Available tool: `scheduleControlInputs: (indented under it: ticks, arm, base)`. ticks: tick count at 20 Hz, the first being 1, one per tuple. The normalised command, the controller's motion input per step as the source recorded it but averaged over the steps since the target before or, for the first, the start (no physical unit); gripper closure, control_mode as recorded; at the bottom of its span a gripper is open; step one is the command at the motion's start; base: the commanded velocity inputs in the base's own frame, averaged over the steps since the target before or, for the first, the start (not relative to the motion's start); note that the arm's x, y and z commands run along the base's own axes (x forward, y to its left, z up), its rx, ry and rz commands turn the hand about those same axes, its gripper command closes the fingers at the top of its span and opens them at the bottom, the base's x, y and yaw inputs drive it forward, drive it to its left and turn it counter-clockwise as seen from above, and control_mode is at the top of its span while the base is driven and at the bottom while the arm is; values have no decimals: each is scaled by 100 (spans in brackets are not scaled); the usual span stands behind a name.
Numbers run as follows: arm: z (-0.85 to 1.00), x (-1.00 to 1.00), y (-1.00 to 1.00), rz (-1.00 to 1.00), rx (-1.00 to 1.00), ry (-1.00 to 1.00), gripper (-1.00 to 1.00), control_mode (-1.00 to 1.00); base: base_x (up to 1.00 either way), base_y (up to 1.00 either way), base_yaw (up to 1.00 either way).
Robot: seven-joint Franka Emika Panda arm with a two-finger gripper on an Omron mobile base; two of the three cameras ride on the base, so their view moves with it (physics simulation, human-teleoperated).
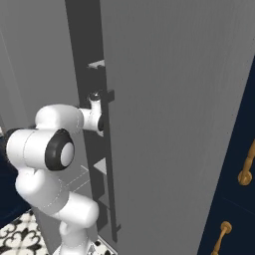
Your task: Take the meat container that has the shrimp and place it on the second highest rack of the freezer. Then take the vegetable container that has the avocado and potato and place it on the highest rack of the freezer.
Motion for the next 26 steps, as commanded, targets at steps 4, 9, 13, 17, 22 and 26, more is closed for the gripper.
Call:
scheduleControlInputs:
  ticks: [4,9,13,17,22,26]
  arm:
    - [-21,77,-6,0,0,0,100,-100]
    - [-31,44,-6,0,0,0,-100,-100]
    - [-24,-2,-1,0,0,-3,-100,-100]
    - [-1,-55,0,0,0,-12,-100,-100]
    - [0,-100,19,0,0,-19,-100,-100]
    - [0,-100,55,3,0,-7,-100,-100]
  base:
    - [0,0,0]
    - [0,0,0]
    - [0,0,0]
    - [0,0,0]
    - [0,0,0]
    - [0,0,0]
